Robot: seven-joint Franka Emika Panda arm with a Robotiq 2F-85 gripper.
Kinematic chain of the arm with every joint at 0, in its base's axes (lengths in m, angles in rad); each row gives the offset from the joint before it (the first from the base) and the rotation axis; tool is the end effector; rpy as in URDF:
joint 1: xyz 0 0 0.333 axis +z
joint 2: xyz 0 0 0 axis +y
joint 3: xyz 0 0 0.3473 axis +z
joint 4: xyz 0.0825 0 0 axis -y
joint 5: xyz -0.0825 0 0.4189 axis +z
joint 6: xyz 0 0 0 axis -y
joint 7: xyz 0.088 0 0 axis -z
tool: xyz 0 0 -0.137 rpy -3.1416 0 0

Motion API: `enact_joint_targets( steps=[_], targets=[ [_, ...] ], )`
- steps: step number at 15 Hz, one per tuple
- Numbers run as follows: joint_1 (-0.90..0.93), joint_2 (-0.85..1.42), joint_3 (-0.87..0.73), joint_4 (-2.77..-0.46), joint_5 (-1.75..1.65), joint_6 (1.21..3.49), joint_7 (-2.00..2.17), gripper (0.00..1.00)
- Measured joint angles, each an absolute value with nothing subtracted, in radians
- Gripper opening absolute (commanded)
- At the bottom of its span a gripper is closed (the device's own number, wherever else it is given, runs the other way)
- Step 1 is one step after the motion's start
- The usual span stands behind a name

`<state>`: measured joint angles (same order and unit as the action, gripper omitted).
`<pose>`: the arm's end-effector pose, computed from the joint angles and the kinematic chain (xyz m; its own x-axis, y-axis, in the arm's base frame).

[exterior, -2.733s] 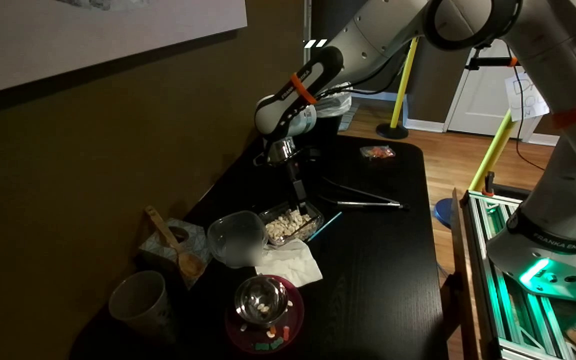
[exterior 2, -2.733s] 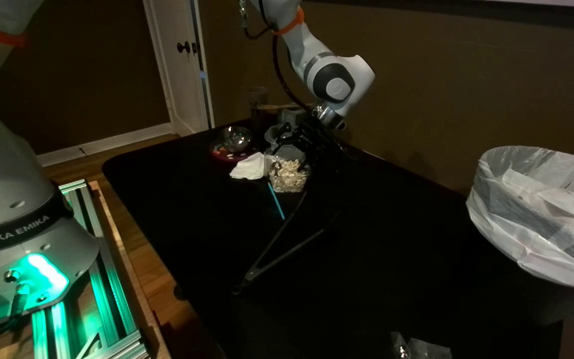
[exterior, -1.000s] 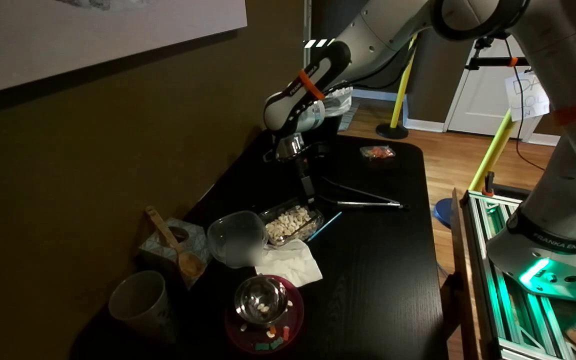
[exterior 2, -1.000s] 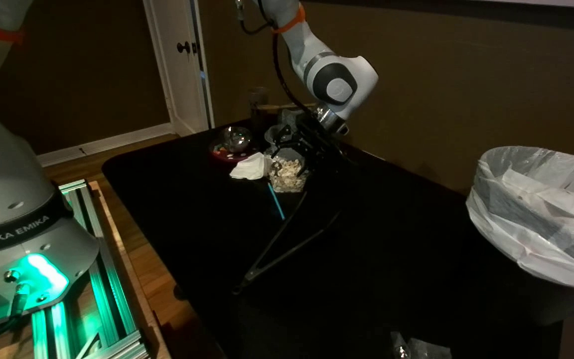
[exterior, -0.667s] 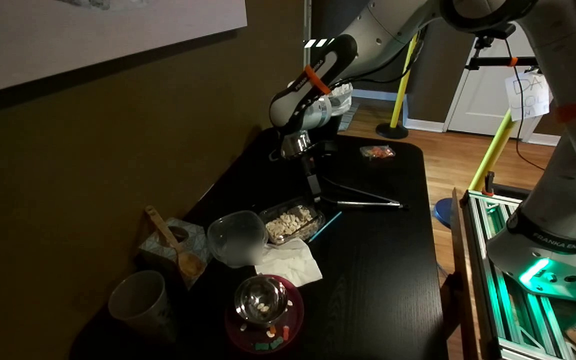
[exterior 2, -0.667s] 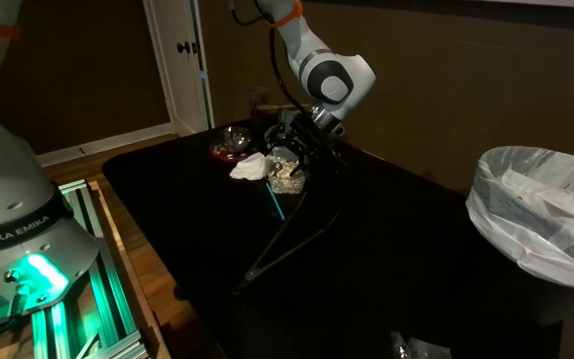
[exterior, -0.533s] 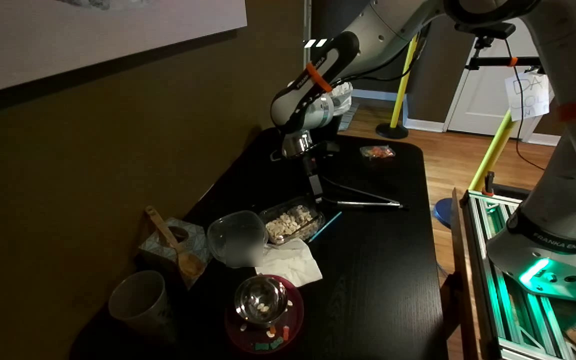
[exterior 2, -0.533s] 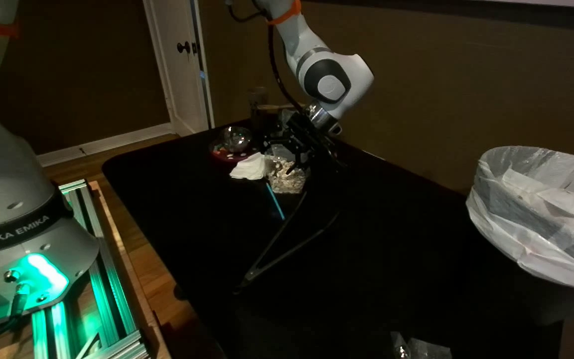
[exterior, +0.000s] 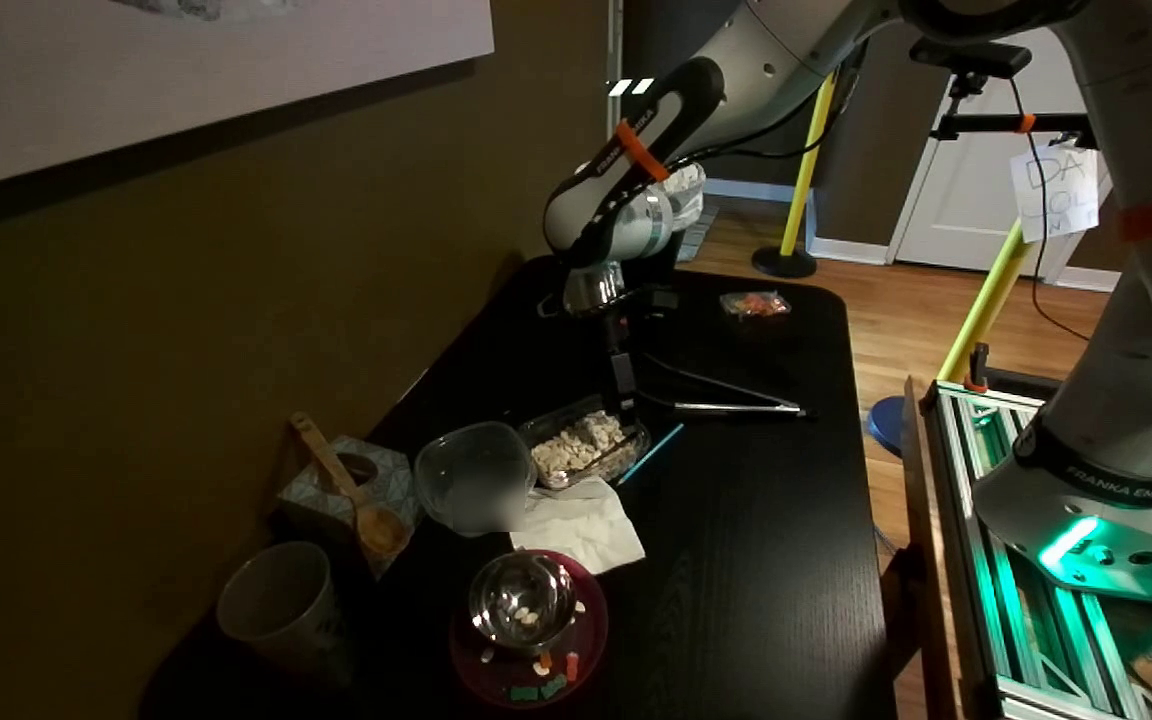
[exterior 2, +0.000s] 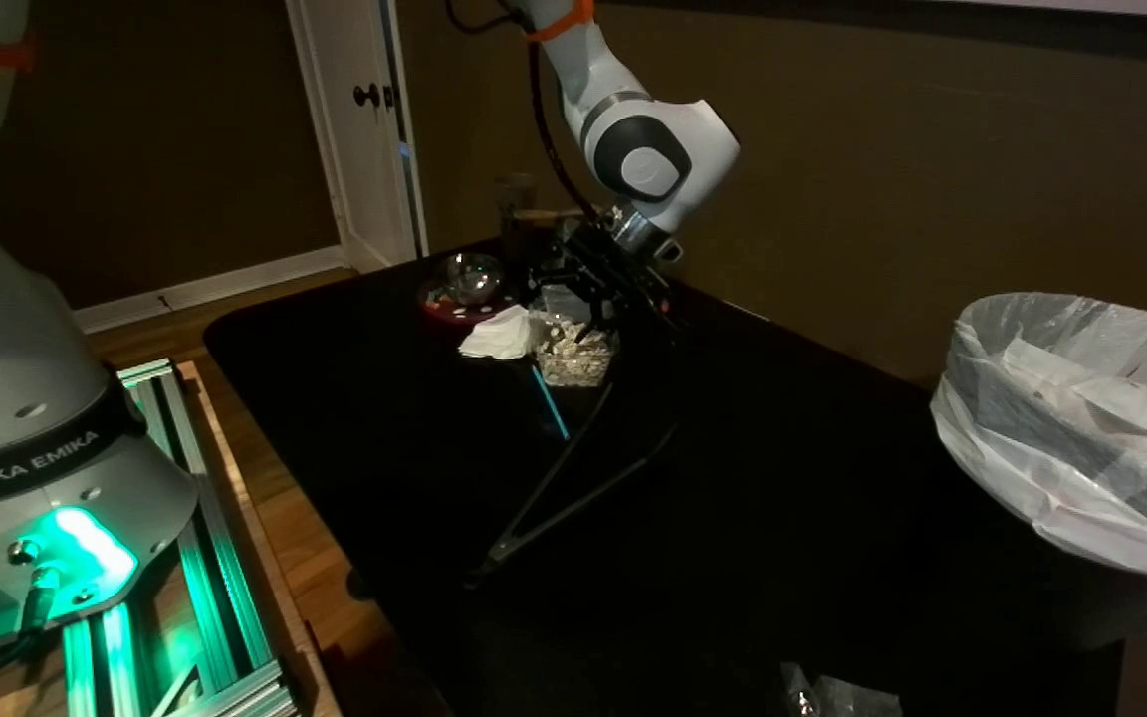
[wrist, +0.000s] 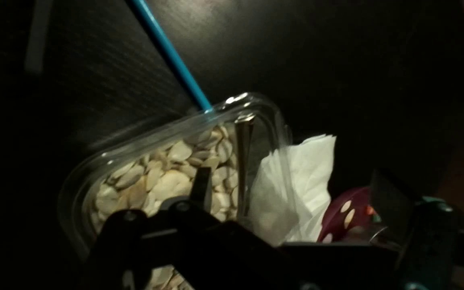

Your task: Use the spoon to move some of the white objects to the silver bowl

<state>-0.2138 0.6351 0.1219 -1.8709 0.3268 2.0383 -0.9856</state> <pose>0.6094 -0.0285 0.1208 0.7758 0.6294 -0.0441 0.5133 -0.6703 -0.5360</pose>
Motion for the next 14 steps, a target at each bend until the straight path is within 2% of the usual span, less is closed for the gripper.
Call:
enact_joint_targets(
  steps=[6,12,14],
  targets=[
    [-0.150,0.569,0.120,-1.991,0.320,2.321,-0.835,1.00],
    [-0.120,0.539,0.118,-2.043,0.280,2.359,-0.701,1.00],
    [-0.122,0.543,0.118,-2.040,0.277,2.360,-0.694,0.94]
  ],
)
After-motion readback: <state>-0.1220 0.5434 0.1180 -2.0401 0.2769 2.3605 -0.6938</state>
